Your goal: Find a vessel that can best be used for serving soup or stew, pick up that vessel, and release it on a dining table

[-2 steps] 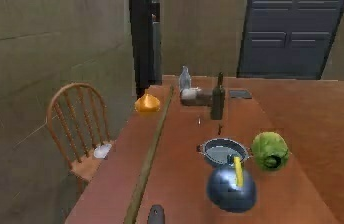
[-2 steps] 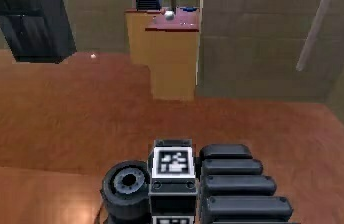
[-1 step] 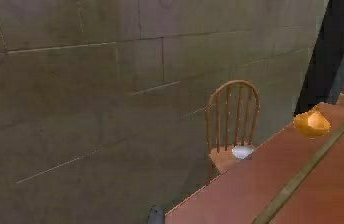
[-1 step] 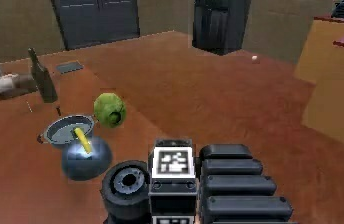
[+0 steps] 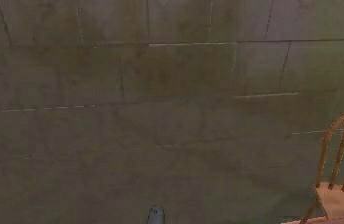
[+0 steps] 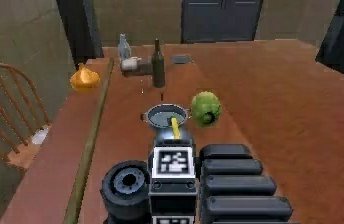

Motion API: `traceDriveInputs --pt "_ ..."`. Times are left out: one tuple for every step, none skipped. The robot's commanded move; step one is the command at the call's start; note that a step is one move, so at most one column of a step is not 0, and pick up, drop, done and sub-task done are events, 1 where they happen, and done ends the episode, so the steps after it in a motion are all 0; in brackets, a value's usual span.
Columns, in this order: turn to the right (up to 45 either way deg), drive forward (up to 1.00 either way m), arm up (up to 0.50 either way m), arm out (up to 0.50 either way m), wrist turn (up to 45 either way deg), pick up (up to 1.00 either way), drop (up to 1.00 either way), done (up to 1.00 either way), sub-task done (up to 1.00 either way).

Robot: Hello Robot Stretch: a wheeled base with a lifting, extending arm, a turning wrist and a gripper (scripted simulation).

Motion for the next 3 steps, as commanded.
traceDriveInputs --pt "0.0 0.25 0.00 0.00 0.0 0.00 0.00 0.00 0.00" --pt "45.0 0.00 0.00 0.00 0.0 0.00 0.00 0.00 0.00" --pt "45.0 0.00 0.00 0.00 0.0 0.00 0.00 0.00 0.00"
